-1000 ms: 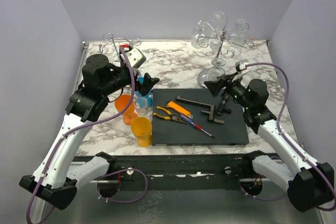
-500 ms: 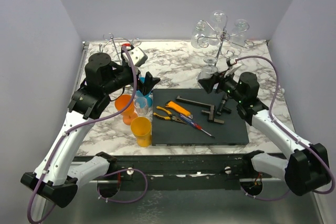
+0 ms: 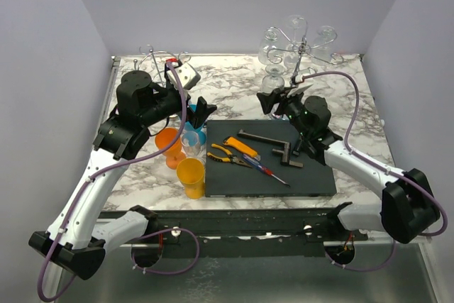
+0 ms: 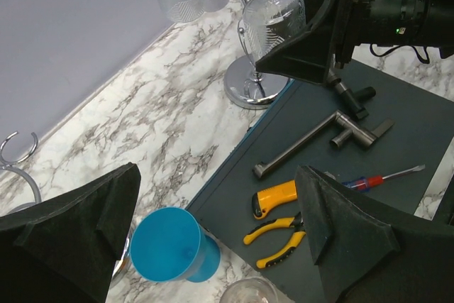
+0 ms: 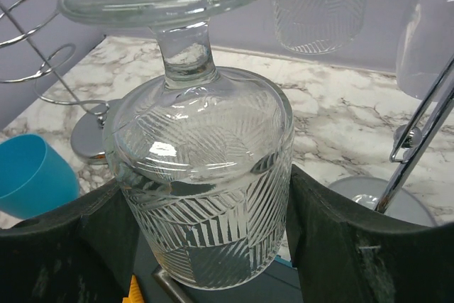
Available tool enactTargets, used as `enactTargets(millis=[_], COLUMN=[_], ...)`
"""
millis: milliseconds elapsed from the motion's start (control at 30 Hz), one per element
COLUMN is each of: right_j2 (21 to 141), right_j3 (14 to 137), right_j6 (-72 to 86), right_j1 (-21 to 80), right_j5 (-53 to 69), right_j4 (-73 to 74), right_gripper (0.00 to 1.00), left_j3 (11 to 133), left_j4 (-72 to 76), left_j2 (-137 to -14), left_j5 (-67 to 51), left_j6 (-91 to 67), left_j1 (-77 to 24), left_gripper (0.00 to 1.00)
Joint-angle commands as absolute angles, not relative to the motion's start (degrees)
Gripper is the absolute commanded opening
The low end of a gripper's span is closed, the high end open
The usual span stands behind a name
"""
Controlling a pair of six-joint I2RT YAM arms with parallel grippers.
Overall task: Place the wine glass upside down on the wine glass rack
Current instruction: Turn the wine glass upside down at the wine rack.
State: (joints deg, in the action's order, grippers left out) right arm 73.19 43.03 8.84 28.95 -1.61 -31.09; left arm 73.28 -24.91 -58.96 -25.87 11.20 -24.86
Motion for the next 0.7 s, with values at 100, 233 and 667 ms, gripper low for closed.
enactTargets(millis=[100, 233, 667], right_j2=[74.2, 74.1, 73.6], right_j3=[44.4, 43.6, 42.0], right_j6=[7.3, 7.6, 8.8], right_j1=[30.4, 30.4, 31.4], right_j5=[-15.3, -14.3, -15.5], right_j4=[-44.3, -47.8, -46.9], right_gripper=[0.01, 0.01, 0.01], left_j3=[72.9, 72.8, 72.1], left_j4=[-24.4, -24.4, -24.5], left_j2=[-58.7, -58.8, -57.8], left_j5=[-25.4, -25.8, -27.2], left_j6=[12.1, 12.3, 13.7], left_j1=[-25.0, -25.0, -25.0], left_gripper=[0.99, 0.99, 0.99])
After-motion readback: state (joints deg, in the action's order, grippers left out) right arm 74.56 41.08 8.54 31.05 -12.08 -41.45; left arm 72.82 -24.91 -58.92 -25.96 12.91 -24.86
